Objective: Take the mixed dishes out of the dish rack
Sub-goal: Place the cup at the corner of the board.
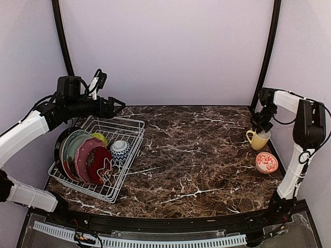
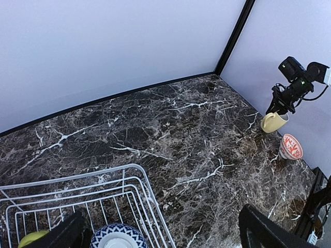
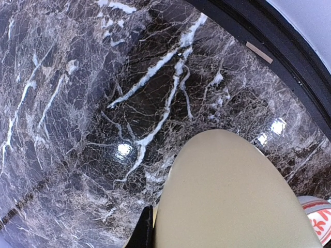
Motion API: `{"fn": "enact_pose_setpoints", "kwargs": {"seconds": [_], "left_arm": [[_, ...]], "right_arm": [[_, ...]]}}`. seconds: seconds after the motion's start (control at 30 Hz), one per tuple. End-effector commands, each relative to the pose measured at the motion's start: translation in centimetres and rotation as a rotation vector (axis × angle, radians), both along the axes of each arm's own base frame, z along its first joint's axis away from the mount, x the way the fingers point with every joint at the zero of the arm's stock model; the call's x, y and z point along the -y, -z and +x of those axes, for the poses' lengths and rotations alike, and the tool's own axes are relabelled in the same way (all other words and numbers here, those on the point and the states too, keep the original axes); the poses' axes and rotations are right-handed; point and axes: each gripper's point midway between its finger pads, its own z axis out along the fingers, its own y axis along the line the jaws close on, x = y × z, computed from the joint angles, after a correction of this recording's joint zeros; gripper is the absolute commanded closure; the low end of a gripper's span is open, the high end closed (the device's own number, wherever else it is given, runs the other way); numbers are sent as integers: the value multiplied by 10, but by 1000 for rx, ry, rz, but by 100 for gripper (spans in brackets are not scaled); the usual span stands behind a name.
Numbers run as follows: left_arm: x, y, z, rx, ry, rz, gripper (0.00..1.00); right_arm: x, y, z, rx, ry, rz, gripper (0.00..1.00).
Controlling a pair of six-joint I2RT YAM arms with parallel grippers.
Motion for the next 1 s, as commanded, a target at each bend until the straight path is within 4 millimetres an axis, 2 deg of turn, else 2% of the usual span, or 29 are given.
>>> {"fn": "enact_pose_setpoints", "kwargs": {"seconds": [0.0,0.13,0.37,0.5,0.67,0.77,0.97], "left_arm": [[-2,2,-2,17,3,19,1],[-2,2,-3,18,6,19,1],[-3,4,-1,17,2,28,2],[-3,5,-1,16,1,31,2],[-3,5,-1,16,-2,34,2],[-4,5,-1,19,-3,38,2],[-5,5,-1,19,-7,39,2]], "right_arm": [[-4,6,10,42,-71,25,100],[-3,13,7,29,-156,6,100],[-1,25,-2,-13,-205,-18,99],[-3,29,-1,-14,-231,-11,91],[-2,23,-3,-4,-243,-19,79],[-3,19,-6,7,-242,-20,58],[0,-5,-13,37,-249,-47,53]]}}
